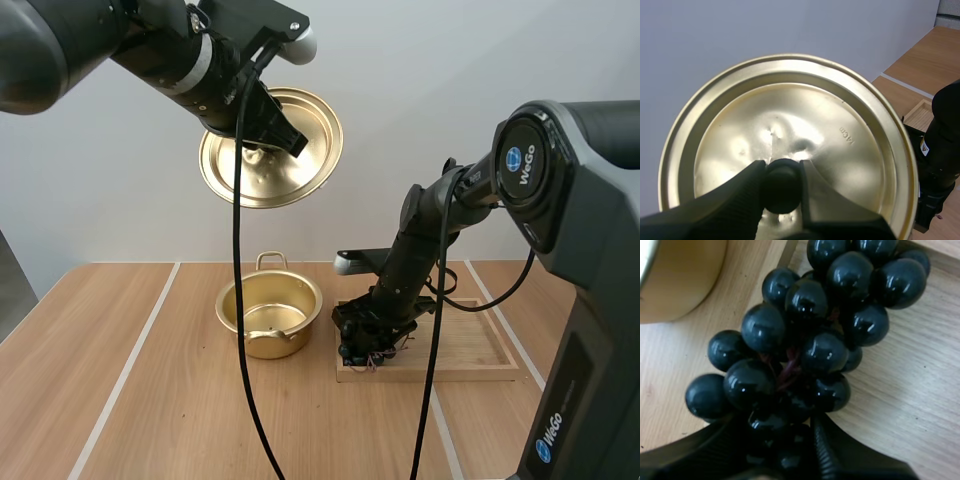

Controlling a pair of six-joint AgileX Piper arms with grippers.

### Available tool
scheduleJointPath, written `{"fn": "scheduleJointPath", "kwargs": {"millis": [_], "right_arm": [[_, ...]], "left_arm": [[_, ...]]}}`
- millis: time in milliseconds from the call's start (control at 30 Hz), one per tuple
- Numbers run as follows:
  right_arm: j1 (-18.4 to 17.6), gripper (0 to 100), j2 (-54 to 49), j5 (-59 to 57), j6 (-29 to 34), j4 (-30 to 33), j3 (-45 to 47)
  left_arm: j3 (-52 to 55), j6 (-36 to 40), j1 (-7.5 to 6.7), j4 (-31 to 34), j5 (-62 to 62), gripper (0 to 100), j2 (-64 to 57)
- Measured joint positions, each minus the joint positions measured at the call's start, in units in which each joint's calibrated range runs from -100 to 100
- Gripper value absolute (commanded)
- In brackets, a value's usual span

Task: Open the pot, put the grape inside, and close it

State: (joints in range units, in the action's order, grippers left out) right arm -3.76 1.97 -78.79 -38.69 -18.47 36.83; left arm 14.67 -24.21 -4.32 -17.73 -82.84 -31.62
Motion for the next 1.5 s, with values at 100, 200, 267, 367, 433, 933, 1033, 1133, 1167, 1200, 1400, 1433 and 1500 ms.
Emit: {"fn": "scheduleJointPath", "kwargs": {"millis": [100, 200, 267, 367, 433, 933, 1033, 1133, 1167, 1200, 1400, 1433, 1500], "right_arm": [[0.0, 0, 0.0, -0.07, -0.11, -0.1, 0.0], [0.0, 0, 0.0, -0.58, -0.22, -0.21, 0.0], [0.0, 0, 0.0, -0.75, -0.22, -0.21, 0.0], [0.0, 0, -0.47, -0.92, -0.22, -0.21, 0.0], [0.0, 0, -1.79, -0.92, -0.22, 0.08, 0.0], [0.0, 0, -19.08, -1.62, -0.22, 1.0, 0.12], [0.0, 0, -21.6, -3.37, -0.22, 1.23, -1.58], [0.0, 0, -23.63, -4.99, -0.22, 1.23, -4.51], [0.0, 0, -24.11, -5.44, -0.22, 1.23, -5.52], [0.0, 0, -24.5, -6.28, -0.22, 1.13, -6.8], [-0.25, 0, -25.19, -9.16, -0.68, -2.57, -12.48], [-0.47, 0, -25.19, -9.33, -0.8, -3.24, -12.81], [-1.41, 0, -25.19, -9.32, -1.19, -4.12, -13.16]], "left_arm": [[0.0, 0.0, 0.0, 0.0, 0.0, 0, 0.0], [0.0, 0.0, 0.0, 0.0, 0.0, 0, 0.0], [0.0, 0.0, 0.0, 0.0, 0.0, 0, 0.0], [0.0, 0.0, 0.0, -0.15, -0.15, 0, -0.47], [0.0, 0.0, 0.0, -0.3, -0.15, 0, -1.07], [0.0, 0.0, 0.0, -1.97, 1.51, 0, -6.6], [0.0, 0.0, 0.0, -2.1, 1.51, 0, -8.17], [0.0, 0.0, 0.0, -2.23, 2.42, 0, -9.99], [0.0, 0.0, 0.0, -2.36, 2.82, 0, -10.52], [0.0, 0.0, 0.0, -2.72, 3.45, 0, -11.17], [0.0, 0.0, 0.0, -5.39, 4.2, 0, -14.27], [0.0, 0.0, 0.0, -5.84, 4.2, 0, -14.75], [-0.16, 0.0, 0.0, -6.29, 4.2, 0, -15.18]]}}
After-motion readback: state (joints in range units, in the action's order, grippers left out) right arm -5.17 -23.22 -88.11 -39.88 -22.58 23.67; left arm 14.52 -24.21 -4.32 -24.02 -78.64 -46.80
